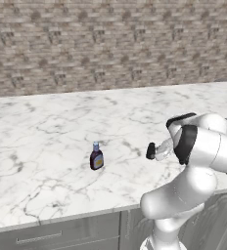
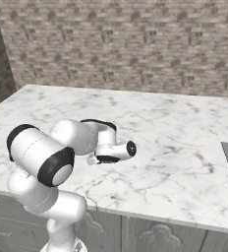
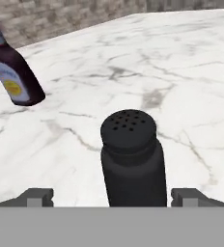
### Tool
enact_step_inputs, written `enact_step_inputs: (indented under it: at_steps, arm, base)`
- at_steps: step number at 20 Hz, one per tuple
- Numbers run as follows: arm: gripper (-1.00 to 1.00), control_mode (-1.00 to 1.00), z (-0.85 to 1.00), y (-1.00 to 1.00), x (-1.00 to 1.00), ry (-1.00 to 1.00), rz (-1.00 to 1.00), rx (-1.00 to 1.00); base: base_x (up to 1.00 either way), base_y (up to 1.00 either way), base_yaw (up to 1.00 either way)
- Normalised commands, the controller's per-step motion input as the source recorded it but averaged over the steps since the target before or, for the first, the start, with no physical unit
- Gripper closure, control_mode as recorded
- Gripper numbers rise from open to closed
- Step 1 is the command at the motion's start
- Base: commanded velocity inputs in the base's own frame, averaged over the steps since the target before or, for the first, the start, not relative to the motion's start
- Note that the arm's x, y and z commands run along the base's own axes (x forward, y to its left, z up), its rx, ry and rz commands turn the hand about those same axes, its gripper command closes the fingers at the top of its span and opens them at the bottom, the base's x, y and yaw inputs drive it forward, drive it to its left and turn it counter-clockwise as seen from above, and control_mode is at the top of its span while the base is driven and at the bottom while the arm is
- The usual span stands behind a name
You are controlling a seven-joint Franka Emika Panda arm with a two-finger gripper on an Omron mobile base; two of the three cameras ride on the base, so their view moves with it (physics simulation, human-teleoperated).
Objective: Move the shaker and condiment bottle from the cabinet to the dining counter.
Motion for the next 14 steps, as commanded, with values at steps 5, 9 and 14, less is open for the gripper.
enact_step_inputs:
  at_steps: [5,9,14]
  arm:
    - [-1.00,-1.00,0.93,0.00,-0.14,0.00,0.00,0.00]
    - [-1.00,-1.00,1.00,0.00,-0.19,0.01,0.00,0.00]
    - [-1.00,-1.00,1.00,0.03,-0.30,0.07,0.00,0.00]
  base:
    - [0.00,0.00,0.00]
    - [0.00,0.00,0.00]
    - [0.00,0.00,0.00]
